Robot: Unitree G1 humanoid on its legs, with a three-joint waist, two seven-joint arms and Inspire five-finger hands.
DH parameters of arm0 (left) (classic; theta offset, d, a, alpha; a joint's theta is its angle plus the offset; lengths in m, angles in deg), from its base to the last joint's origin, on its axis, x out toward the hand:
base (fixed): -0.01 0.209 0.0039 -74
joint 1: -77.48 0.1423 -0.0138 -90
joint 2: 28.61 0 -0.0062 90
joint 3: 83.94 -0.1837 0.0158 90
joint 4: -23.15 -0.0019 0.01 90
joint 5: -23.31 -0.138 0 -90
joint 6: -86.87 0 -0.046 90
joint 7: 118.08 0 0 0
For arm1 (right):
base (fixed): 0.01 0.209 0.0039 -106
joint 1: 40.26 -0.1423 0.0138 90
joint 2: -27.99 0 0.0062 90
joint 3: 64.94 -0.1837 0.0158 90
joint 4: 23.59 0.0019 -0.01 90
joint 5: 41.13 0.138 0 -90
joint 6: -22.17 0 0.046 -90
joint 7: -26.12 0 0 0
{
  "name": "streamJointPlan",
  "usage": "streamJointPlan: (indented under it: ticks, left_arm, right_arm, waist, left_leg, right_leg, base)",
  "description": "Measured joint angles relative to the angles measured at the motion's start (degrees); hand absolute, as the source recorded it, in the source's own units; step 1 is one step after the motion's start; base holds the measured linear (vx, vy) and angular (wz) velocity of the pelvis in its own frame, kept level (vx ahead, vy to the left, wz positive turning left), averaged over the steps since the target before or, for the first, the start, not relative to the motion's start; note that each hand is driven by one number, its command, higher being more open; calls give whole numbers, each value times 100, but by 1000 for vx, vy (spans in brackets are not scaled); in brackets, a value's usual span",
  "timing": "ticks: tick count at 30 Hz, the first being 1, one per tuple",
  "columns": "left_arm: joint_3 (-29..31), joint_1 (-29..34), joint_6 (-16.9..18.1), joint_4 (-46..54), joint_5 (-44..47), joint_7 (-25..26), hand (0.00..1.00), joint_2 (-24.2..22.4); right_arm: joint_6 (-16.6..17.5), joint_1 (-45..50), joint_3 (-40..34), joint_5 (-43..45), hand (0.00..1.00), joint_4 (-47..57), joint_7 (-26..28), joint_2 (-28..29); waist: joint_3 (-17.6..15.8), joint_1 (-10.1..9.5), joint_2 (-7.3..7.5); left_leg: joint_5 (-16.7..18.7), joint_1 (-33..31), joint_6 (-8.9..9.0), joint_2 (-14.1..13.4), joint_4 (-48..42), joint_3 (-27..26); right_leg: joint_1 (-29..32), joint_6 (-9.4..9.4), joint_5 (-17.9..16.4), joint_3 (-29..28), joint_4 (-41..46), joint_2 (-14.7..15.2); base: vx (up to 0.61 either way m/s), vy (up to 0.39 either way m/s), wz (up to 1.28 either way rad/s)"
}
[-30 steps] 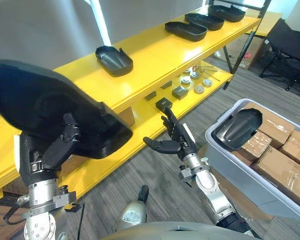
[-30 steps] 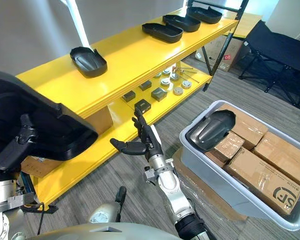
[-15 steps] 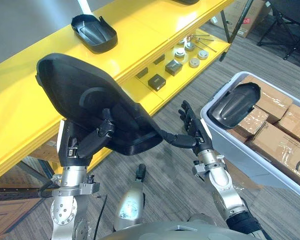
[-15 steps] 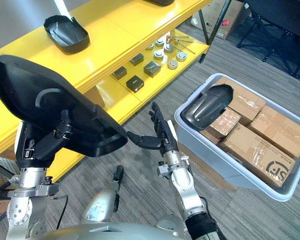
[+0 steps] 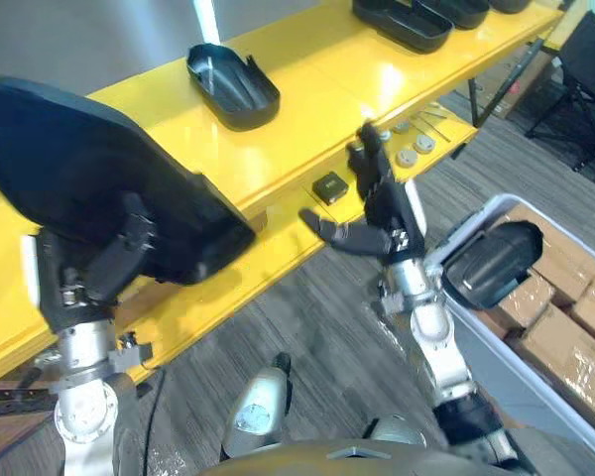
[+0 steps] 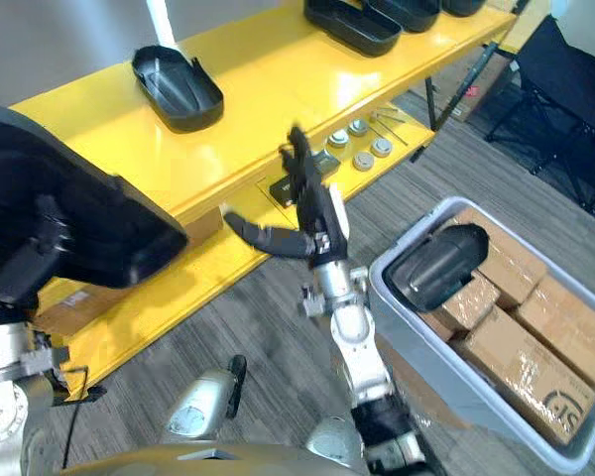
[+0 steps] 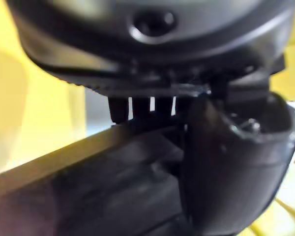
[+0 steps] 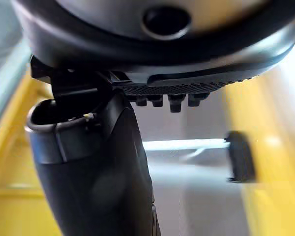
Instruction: Walk over and take three plastic housings, then place them on the shelf
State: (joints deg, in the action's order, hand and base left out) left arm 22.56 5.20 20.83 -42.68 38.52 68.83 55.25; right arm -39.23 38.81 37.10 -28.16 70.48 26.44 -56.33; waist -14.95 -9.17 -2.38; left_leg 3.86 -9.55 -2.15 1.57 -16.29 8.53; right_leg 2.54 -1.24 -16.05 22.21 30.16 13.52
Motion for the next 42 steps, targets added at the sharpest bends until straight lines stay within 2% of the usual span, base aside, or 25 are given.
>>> streamJointPlan:
  ticks: [1, 3, 5, 7, 8, 9, 10, 11, 12, 14, 15, 17, 21, 22, 26, 28, 30, 32, 35, 37, 38, 39, 40, 41, 42]
  left_arm:
    - [-6, -337, 107, -4, 2, 1, 0, 0]
    - [-41, -530, 208, -10, 7, -20, 0, 0]
    - [-175, -686, 380, -83, 22, -79, 0, -1]
    - [-270, -685, 393, -125, 21, -94, 0, 5]
    - [-326, -680, 390, -138, 15, -108, 0, 23]
    - [-331, -687, 400, -124, 18, -126, 0, 138]
    - [-335, -671, 404, -126, 18, -135, 0, 133]
    - [-399, -622, 377, -163, 21, -200, 0, -30]
    - [-458, -625, 318, -188, 40, -286, 0, -113]
    - [-582, -643, 289, -219, 40, -476, 0, -118]
    - [-709, -669, 234, -218, 33, -625, 0, -118]
    - [-861, -684, 143, -217, -66, -819, 0, -56]
    - [-843, -663, -107, -217, -281, -834, 0, 166]
    - [-739, -643, -207, -217, -419, -849, 0, 274]
    - [-568, -525, -371, -217, -439, -889, 0, 300]
    - [-525, -404, -413, -229, -440, -806, 0, 278]
    - [-507, -364, -414, -297, -444, -685, 0, 144]
    - [-457, -370, -409, -333, -454, -547, 0, -4]
    - [-438, -373, -347, -475, -585, -542, 0, -87]
    - [-437, -370, -279, -637, -687, -532, 0, -87]
    - [-440, -390, -269, -647, -687, -548, 0, -86]
    - [-440, -420, -227, -639, -670, -620, 0, -68]
    - [-444, -469, -225, -645, -669, -667, 0, -33]
    - [-443, -473, -228, -650, -667, -727, 0, 46]
    - [-439, -439, -261, -654, -663, -754, 0, 127]
  right_arm:
    - [188, -430, -237, 191, 100, 299, -94, -153]
    - [326, -657, -450, 316, 100, 537, -151, -225]
    - [463, -755, -710, 426, 100, 816, -261, -253]
    - [456, -718, -767, 428, 100, 858, -326, -299]
    - [437, -650, -813, 434, 100, 863, -309, -301]
    - [429, -570, -846, 569, 100, 862, -266, -263]
    - [396, -554, -873, 630, 100, 859, -211, -289]
    - [300, -524, -1012, 701, 100, 855, -83, -449]
    - [210, -451, -1180, 820, 100, 855, 16, -570]
    - [131, -200, -1554, 824, 100, 868, 108, -571]
    - [45, 43, -1788, 824, 100, 913, 101, -571]
    - [-114, 332, -2059, 827, 100, 912, 72, -515]
    - [-205, 585, -1977, 822, 100, 913, 182, -353]
    - [-205, 626, -1969, 828, 100, 924, 293, -188]
    - [-215, 909, -1920, 952, 100, 986, 523, -44]
    - [-289, 1010, -1829, 1071, 100, 964, 585, -58]
    - [-311, 995, -1710, 1160, 100, 914, 608, -150]
    - [-310, 992, -1644, 1246, 100, 910, 680, -254]
    - [-310, 992, -1635, 1315, 100, 879, 613, -296]
    - [-283, 972, -1658, 1335, 100, 859, 545, -355]
    - [-209, 985, -1712, 1405, 100, 859, 536, -354]
    - [-137, 1033, -1796, 1443, 100, 860, 452, -300]
    - [-92, 1071, -1840, 1443, 100, 853, 395, -204]
    - [-82, 1222, -1831, 1443, 100, 853, 302, 43]
    - [-87, 1366, -1761, 1437, 100, 853, 293, 222]
  waist:
    - [0, 47, -40]
    - [-1, 106, -56]
    - [0, 216, -88]
    - [48, 281, -30]
    - [148, 290, 130]
    - [302, 273, 420]
    - [345, 266, 457]
    - [444, 306, 216]
    - [541, 350, 60]
    - [655, 470, -64]
    - [717, 497, -159]
    - [756, 500, -242]
    - [744, 507, -54]
    - [751, 536, 65]
    - [744, 561, 147]
    - [621, 564, 149]
    - [555, 545, 57]
    - [532, 587, -57]
    - [405, 789, -46]
    - [449, 786, -111]
    - [511, 845, -204]
    - [520, 949, -216]
    - [518, 972, -193]
    - [477, 939, 19]
    - [491, 910, 120]
  left_leg:
    - [-22, 129, -25, 134, 136, 327]
    - [-27, 234, -30, 234, 226, 633]
    - [-9, 609, 55, 292, 377, 1263]
    - [55, 761, 221, 348, 309, 1572]
    - [186, 811, 316, 415, 285, 1589]
    - [441, 815, 386, 247, 357, 1031]
    - [407, 842, 507, 11, 358, 532]
    - [438, 773, 555, -641, 274, -221]
    - [363, 741, 626, -1090, 361, -970]
    - [71, 847, 842, -1503, 707, -1903]
    - [-352, 936, 926, -1634, 996, -2321]
    - [-715, 1193, 1126, -1556, 1546, -2409]
    - [-732, 1471, 1095, -1374, 1771, -2545]
    - [-727, 1524, 1086, -1308, 1825, -2589]
    - [-669, 1647, 1036, -1260, 1879, -2633]
    - [-123, 1143, 809, -1369, 550, -2444]
    - [54, 688, 677, -1424, -472, -1874]
    - [70, 584, 687, -1459, -581, -1620]
    - [155, 490, 602, -1464, -655, -1394]
    - [126, 623, 640, -1444, -441, -1286]
    - [113, 669, 802, -1396, -185, -1285]
    - [350, 882, 1156, -1237, 168, -1364]
    - [384, 972, 1216, -1154, 323, -1422]
    - [323, 1053, 1126, -925, 448, -1646]
    - [316, 1063, 1082, -860, 470, -1766]
  right_leg:
    - [385, -7, 7, -383, -118, -229]
    - [701, -77, 60, -745, -168, -311]
    - [1094, -324, 240, -1391, -418, -390]
    - [1086, -323, 422, -1550, -805, -313]
    - [924, -252, 696, -1539, -1087, -158]
    - [583, -380, 1078, -1493, -1564, -42]
    - [420, -554, 1568, -1398, -1729, -16]
    - [46, -469, 1537, -860, -1991, -209]
    - [-296, -418, 1524, -411, -2286, -352]
    - [-624, -367, 1596, 177, -2457, -418]
    - [-706, -342, 1583, 444, -2464, -431]
    - [-772, -334, 1578, 564, -2415, -411]
    - [-887, -344, 1582, 495, -2431, -292]
    - [-885, -350, 1586, 421, -2455, -249]
    - [-962, -386, 1604, 379, -2554, -240]
    - [-976, -432, 1564, 235, -2549, -176]
    - [-988, -457, 1545, -57, -2589, -167]
    - [-927, -573, 1619, -242, -2729, -151]
    - [-774, -590, 1631, -492, -2664, 15]
    - [-508, -722, 1650, -858, -2540, 156]
    - [-358, -870, 1743, -1011, -2542, 249]
    - [-291, -990, 1865, -1116, -2586, 386]
    - [-282, -1065, 1934, -1166, -2604, 479]
    - [-223, -878, 2099, -1260, -2672, 682]
    - [-168, -709, 2230, -1221, -2698, 742]
  base:
    - [238, 31, 120]
    - [223, -94, 125]
    - [334, -251, 162]
    - [283, -307, 137]
    - [291, -404, 169]
    - [261, -451, 166]
    - [219, -492, 163]
    - [198, -441, 158]
    - [209, -377, 161]
    - [254, -238, 149]
    - [237, -152, 128]
    - [197, -21, 60]
    - [145, 43, -3]
    - [55, 49, -9]
    - [29, 23, -11]
    - [-55, 3, -23]
    - [-87, 34, -42]
    - [-59, 98, -42]
    - [-109, 127, -39]
    - [-107, 213, -82]
    - [-31, 322, -56]
    - [-34, 407, -36]
    - [-40, 445, -33]
    - [-44, 320, -33]
    - [-68, 306, -44]
